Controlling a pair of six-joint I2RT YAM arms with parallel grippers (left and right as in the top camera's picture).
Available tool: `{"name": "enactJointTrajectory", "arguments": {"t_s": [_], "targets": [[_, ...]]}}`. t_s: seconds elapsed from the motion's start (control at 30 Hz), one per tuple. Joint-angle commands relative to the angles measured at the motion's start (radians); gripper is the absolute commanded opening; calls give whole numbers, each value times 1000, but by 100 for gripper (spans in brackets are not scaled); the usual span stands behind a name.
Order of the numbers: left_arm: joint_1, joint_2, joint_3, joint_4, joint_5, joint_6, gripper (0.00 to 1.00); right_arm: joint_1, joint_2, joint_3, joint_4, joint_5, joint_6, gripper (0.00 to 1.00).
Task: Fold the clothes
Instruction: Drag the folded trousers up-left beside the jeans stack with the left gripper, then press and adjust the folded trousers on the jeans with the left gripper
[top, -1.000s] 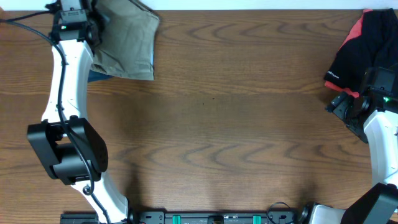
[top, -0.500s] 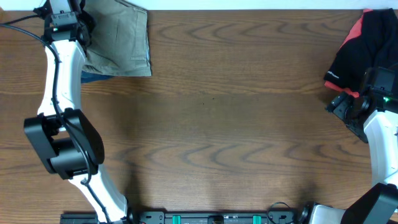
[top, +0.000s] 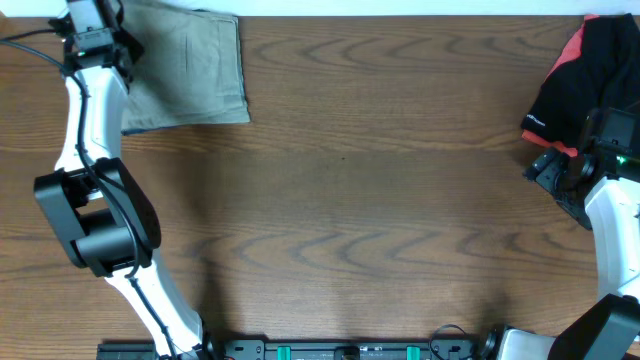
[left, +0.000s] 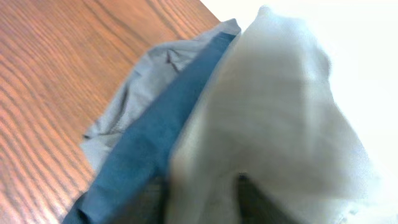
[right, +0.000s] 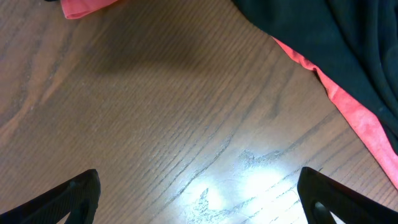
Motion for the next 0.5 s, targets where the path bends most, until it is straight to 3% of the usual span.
{"name": "enactJointTrajectory", "arguments": {"t_s": [0.0, 0.17, 0.27, 0.37, 0.47], "targets": [[20, 10, 24, -6, -18, 68, 50, -6, -11, 8, 0, 7, -12, 99], [21, -16, 25, -37, 20, 134, 51, -6, -11, 8, 0, 7, -12, 99], [18, -41, 25, -39, 148, 133, 50, -6, -11, 8, 0, 7, -12, 99], [16, -51, 25, -40, 296, 133, 33, -6, -11, 8, 0, 7, -12, 99], [7, -44, 24, -76, 359, 133, 30, -6, -11, 8, 0, 7, -12, 99]]}}
